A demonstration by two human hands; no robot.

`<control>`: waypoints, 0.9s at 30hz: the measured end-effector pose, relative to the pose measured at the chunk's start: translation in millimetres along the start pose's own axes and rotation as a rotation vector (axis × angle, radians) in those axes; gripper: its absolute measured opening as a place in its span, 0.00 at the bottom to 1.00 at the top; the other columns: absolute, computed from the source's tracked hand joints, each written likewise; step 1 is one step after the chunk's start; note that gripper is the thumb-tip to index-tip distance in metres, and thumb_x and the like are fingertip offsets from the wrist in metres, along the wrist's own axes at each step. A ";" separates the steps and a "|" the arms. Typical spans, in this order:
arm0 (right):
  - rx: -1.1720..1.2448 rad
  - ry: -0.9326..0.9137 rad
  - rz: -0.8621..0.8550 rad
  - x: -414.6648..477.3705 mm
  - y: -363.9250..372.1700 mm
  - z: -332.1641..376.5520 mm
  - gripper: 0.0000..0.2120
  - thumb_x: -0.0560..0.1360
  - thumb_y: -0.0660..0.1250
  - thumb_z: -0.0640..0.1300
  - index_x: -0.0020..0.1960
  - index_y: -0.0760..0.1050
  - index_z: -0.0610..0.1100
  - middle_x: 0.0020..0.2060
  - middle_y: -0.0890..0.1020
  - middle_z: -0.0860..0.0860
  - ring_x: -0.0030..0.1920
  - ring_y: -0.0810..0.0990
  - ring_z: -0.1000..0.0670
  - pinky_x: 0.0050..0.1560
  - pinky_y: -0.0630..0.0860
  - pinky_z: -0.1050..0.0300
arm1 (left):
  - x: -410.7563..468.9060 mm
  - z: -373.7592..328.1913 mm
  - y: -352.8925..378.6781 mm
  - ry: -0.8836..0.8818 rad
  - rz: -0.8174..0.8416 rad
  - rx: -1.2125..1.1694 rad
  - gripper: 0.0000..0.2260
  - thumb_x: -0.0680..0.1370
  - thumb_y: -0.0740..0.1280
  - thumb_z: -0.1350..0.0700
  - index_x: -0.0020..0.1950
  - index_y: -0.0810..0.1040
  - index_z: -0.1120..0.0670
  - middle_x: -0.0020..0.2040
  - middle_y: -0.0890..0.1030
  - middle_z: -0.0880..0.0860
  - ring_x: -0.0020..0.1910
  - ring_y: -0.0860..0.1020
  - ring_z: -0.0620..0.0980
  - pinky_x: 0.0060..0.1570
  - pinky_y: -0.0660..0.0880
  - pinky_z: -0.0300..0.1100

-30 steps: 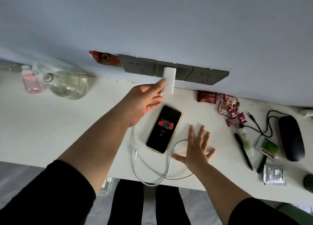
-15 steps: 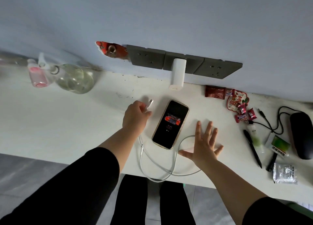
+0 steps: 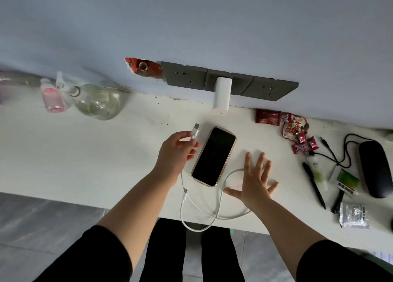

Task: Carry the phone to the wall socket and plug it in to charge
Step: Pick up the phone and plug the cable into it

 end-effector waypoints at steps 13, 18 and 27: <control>0.009 -0.003 -0.004 1.4 1.1 -0.7 0.64 0.59 0.69 0.73 0.66 0.18 0.57 0.65 0.18 0.48 0.73 0.26 0.40 0.67 0.47 0.23 | -33.1 -26.2 36.2 -0.100 0.020 -0.233 0.04 0.75 0.71 0.51 0.44 0.83 0.49 0.38 0.86 0.45 0.36 0.83 0.39 0.40 0.79 0.36; 0.012 -0.007 -0.015 2.4 2.0 -1.4 0.64 0.59 0.69 0.73 0.66 0.18 0.57 0.65 0.18 0.49 0.73 0.26 0.40 0.67 0.47 0.23 | -32.4 -35.8 44.0 -0.065 0.029 -0.306 0.05 0.76 0.70 0.53 0.45 0.83 0.52 0.40 0.87 0.48 0.39 0.84 0.41 0.42 0.81 0.36; 0.016 -0.007 -0.022 4.4 3.9 -2.3 0.65 0.58 0.69 0.73 0.65 0.17 0.58 0.65 0.17 0.49 0.73 0.25 0.40 0.67 0.46 0.22 | -33.0 -40.1 52.5 -0.071 0.010 -0.398 0.05 0.77 0.69 0.56 0.48 0.80 0.57 0.43 0.86 0.53 0.40 0.84 0.45 0.48 0.82 0.41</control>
Point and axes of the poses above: each hand's wrist, its own x-axis towards the middle knuckle, its own y-axis out of the palm, z = x × y, the point moved 1 cm from there along x, towards the middle knuckle
